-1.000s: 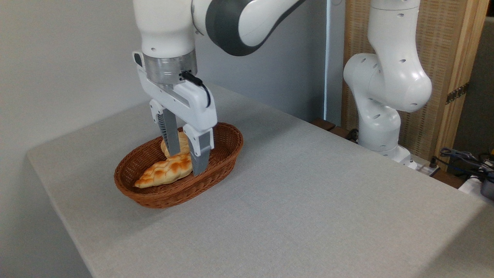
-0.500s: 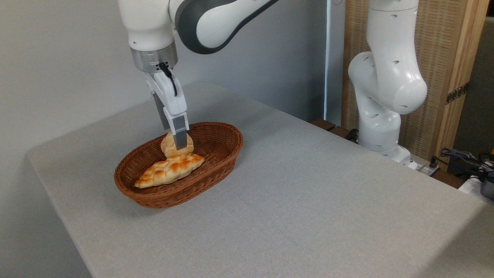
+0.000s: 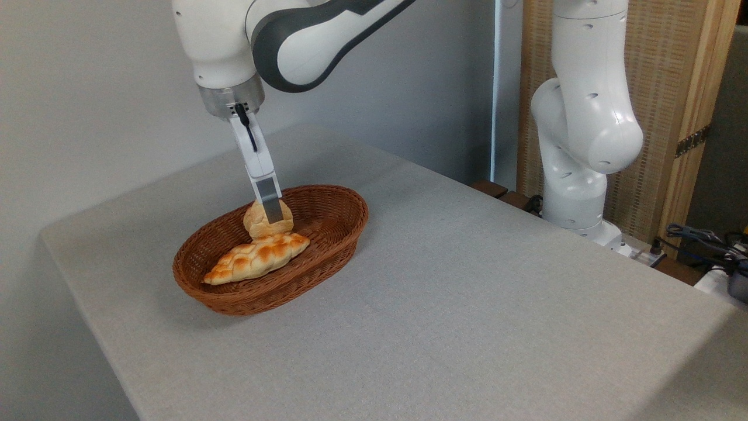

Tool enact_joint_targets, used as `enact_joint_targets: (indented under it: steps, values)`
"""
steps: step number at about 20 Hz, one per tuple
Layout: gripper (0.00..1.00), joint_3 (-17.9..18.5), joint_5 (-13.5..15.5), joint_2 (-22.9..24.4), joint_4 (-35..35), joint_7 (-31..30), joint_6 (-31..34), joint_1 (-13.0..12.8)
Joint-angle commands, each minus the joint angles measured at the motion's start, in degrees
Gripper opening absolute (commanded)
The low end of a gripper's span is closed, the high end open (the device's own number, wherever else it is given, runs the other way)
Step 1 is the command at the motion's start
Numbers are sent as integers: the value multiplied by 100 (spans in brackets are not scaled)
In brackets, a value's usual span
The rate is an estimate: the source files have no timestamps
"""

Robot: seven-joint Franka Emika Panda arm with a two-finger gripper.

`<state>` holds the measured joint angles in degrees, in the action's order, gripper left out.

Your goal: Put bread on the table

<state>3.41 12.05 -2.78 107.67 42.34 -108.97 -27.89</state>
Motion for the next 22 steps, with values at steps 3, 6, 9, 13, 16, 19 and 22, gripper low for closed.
enact_joint_targets:
  steps: [3, 6, 9, 13, 16, 19, 22]
  values:
    - [100, -25, 104, -205, 8, 117, 16, -50]
    - [86, -25, 43, -214, 8, 108, 16, -50]
    - [69, -34, 34, -214, -1, 108, 16, -50]
    - [44, -34, 34, -284, -1, 117, 7, -59]
    - [27, -34, 25, -284, -1, 117, -63, -50]
    - [26, -34, -1, -284, -9, 117, -80, -50]
    - [26, -25, -1, -284, -18, 117, -81, -50]
